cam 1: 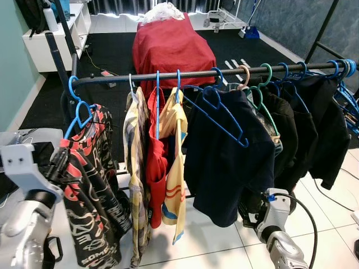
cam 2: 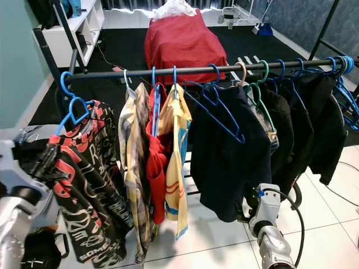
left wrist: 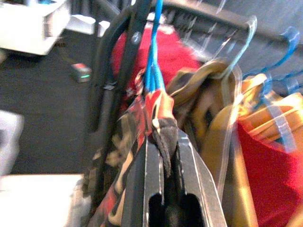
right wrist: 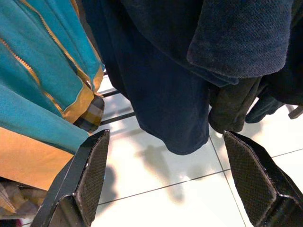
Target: Hang hanger
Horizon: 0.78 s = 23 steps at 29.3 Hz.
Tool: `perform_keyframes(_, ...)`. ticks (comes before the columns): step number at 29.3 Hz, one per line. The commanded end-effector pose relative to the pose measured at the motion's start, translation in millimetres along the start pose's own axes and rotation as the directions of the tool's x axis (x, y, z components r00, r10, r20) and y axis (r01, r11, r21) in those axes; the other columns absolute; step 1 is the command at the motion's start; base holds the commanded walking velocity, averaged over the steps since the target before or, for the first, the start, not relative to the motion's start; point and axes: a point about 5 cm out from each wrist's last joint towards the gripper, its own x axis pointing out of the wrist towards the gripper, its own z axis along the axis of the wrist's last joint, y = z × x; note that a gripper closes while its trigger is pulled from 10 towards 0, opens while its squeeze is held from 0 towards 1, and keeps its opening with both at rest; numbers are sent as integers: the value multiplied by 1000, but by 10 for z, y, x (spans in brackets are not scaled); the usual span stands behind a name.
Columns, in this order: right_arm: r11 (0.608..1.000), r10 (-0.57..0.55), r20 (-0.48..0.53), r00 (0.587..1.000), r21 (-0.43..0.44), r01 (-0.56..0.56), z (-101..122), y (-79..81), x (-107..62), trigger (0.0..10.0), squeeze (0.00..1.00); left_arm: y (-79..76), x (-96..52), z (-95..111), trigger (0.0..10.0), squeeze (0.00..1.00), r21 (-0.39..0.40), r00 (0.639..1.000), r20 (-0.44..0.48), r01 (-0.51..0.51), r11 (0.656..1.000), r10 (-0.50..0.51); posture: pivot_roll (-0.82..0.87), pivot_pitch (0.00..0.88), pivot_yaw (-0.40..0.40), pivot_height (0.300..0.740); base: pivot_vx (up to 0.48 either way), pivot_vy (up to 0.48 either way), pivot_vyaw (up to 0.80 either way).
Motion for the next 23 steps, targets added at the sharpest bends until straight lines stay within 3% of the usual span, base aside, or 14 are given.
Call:
perform_keyframes(1, 1000, -1, -12, 1000, 4, 2, -20, -3, -5, 10000, 0, -30, 5, 258, 10000, 0, 2, 992, 105, 71, 997, -71, -16, 101, -28, 740, 0, 0, 0)
perform_keyframes(7, 1000, -2, -13, 1000, 4, 2, -27, -9, -11, 10000, 0, -189, 95, 268, 10000, 0, -33, 983, 138, 127, 991, -121, -23, 95, -25, 740, 0, 0, 0)
perform_keyframes(9, 1000, -4, -16, 1000, 5, 4, -35, -22, -18, 10000, 0, -377, 184, 311, 10000, 0, -85, 968, 180, 193, 977, -176, -24, 93, -26, 740, 0, 0, 0)
perform_keyframes(17, 1000, -5, -18, 1000, 5, 5, -41, -27, -22, 10000, 0, -468, 210, 328, 10000, 0, -101, 958, 190, 238, 966, -216, -26, 90, -26, 740, 0, 0, 0)
perform_keyframes(19, 1000, -5, -20, 1000, 9, 5, -51, -33, -29, 10000, 0, -545, 161, 325, 10000, 0, -124, 925, 156, 366, 922, -346, -28, 97, -20, 740, 0, 0, 0)
perform_keyframes(22, 1000, -6, -20, 1000, 10, 6, -55, -34, -32, 10000, 0, -544, 113, 313, 10000, 0, -135, 906, 132, 417, 899, -401, -28, 97, -20, 740, 0, 0, 0)
perform_keyframes(23, 1000, -6, -19, 1000, 12, 6, -56, -34, -32, 10000, 0, -467, 57, 284, 10000, 0, -137, 903, 99, 429, 893, -418, -27, 101, -19, 740, 0, 0, 0)
